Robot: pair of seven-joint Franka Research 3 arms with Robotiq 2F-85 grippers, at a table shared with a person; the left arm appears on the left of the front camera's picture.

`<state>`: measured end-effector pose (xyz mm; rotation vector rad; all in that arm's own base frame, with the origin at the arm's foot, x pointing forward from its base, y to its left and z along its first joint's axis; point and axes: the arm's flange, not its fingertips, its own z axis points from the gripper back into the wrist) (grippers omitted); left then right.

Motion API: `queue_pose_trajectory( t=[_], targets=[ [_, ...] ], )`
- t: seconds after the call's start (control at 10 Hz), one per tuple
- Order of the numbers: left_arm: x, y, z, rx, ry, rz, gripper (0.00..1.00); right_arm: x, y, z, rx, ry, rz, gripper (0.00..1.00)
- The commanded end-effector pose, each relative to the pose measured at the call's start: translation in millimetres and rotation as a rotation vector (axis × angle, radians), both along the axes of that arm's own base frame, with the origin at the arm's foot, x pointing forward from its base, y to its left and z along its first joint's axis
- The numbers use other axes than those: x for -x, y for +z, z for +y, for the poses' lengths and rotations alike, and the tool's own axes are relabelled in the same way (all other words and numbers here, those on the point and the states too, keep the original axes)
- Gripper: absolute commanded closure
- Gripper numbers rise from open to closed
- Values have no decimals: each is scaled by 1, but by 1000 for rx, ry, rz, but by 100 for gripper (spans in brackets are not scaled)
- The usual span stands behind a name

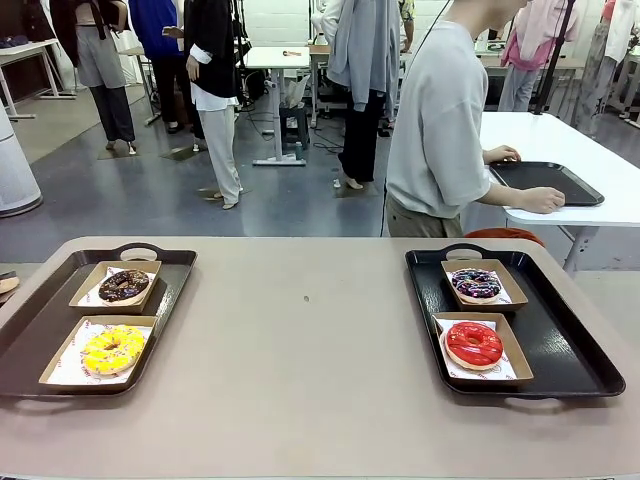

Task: Individually package the donuts and arrange them on the tray.
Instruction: Place the picked Paper togo box on the Handle tray.

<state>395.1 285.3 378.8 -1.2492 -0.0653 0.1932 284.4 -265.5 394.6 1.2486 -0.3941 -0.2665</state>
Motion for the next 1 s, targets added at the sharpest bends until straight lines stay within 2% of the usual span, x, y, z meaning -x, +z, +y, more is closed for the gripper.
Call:
queue_pose_trajectory(
  t=[0.0, 0.3, 0.4, 0.9],
  targets=[
    [6, -4, 14, 91, 12, -27, 0, 3, 2, 2, 2, 6, 1, 0],
    [14, 0, 9, 82, 21, -21, 0, 3, 2, 2, 2, 6, 1, 0],
    [16, -13, 15, 84, 16, 4, 0, 3, 2, 2, 2, 6, 1, 0],
    [16, -13, 15, 84, 16, 4, 0, 3, 2, 2, 2, 6, 1, 0]
  ],
)
